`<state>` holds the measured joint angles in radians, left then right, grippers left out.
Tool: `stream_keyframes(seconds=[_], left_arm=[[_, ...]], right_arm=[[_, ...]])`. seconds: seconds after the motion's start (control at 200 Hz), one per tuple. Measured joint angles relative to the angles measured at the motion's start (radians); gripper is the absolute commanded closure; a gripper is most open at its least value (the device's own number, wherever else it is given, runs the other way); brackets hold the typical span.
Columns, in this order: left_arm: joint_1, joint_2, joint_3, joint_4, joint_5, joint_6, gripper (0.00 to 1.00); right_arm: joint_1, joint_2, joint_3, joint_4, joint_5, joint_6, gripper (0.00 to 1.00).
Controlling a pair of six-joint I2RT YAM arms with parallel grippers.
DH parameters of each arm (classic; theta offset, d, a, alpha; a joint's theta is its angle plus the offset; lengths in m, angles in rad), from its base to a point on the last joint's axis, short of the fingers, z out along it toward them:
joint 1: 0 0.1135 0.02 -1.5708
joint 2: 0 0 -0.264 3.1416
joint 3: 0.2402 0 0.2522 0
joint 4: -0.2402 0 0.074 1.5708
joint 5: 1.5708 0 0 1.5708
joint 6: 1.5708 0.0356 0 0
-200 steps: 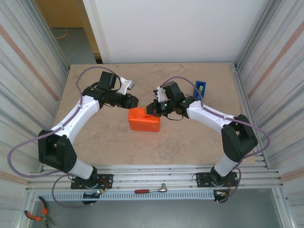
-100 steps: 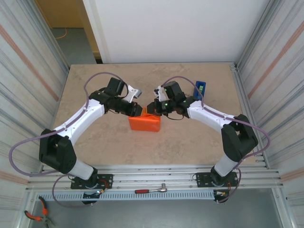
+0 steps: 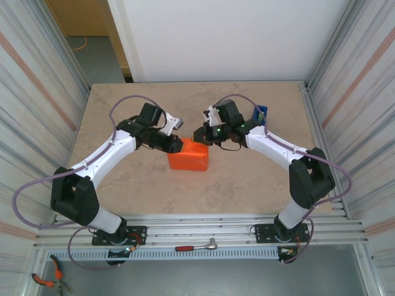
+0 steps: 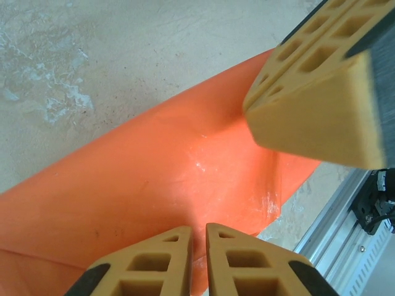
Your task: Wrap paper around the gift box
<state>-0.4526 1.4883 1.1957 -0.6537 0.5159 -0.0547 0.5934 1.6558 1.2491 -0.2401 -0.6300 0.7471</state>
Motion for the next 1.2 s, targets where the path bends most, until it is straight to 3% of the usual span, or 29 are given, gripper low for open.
stream_keyframes(seconds=[0.271, 0.561, 1.198], left_arm=[[0.000, -0.004, -0.011, 0.024, -0.011, 0.000, 0.86], [0.000, -0.007, -0.014, 0.026, -0.012, 0.000, 0.87], [0.038, -0.009, 0.051, 0.023, 0.064, -0.028, 0.84]], right_arm=[[0.027, -0.018, 0.027, -0.015, 0.013, 0.000, 1.00], [0.082, -0.031, -0.079, 0.002, 0.035, 0.003, 1.00], [0.072, -0.054, -0.132, 0.080, 0.031, 0.003, 1.00]])
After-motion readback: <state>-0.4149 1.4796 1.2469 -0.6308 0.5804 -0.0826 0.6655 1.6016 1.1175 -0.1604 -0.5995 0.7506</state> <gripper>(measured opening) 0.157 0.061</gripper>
